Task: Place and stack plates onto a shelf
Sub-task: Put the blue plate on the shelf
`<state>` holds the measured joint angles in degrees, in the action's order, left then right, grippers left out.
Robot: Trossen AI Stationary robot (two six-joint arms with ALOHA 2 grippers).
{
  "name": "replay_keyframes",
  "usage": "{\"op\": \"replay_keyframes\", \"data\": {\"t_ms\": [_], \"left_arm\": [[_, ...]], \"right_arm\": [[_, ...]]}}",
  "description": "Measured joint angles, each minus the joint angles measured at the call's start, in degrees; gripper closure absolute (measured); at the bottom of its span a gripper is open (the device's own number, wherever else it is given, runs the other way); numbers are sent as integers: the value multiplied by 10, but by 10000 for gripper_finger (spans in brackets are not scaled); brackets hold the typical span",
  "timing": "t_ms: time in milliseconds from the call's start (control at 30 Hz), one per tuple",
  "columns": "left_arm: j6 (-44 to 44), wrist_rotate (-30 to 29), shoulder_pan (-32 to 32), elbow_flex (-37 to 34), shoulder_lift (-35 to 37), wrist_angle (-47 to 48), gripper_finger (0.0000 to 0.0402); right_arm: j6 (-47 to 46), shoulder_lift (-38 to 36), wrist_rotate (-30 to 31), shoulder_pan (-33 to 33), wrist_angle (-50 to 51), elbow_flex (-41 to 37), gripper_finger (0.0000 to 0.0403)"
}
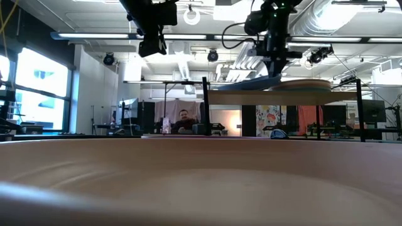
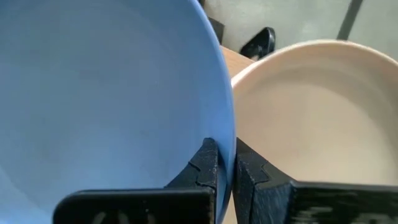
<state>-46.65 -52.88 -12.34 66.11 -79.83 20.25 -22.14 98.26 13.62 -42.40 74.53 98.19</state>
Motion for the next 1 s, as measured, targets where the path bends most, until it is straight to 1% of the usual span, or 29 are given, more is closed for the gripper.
{"op": "replay_keyframes", "data": {"t_ms": [133,233,333,633,733,867,1000], "left_arm": [[0,0,0,0,0,0,310],[0,0,0,0,0,0,310],[0,0,0,0,0,0,310],[0,0,0,0,0,0,310],[0,0,0,0,0,0,310],[0,0,0,0,0,0,310],[0,0,0,0,0,0,310]], "right_arm": [[2,-1,-5,-3,5,0,402],[16,-4,-9,-3,-18,0,402],[17,-5,-32,-1,-36,0,402],[17,-5,-39,4,-49,0,403],[19,-1,-51,9,-49,0,403],[39,1,-78,14,-54,0,403],[58,3,-82,14,-57,0,403]]}}
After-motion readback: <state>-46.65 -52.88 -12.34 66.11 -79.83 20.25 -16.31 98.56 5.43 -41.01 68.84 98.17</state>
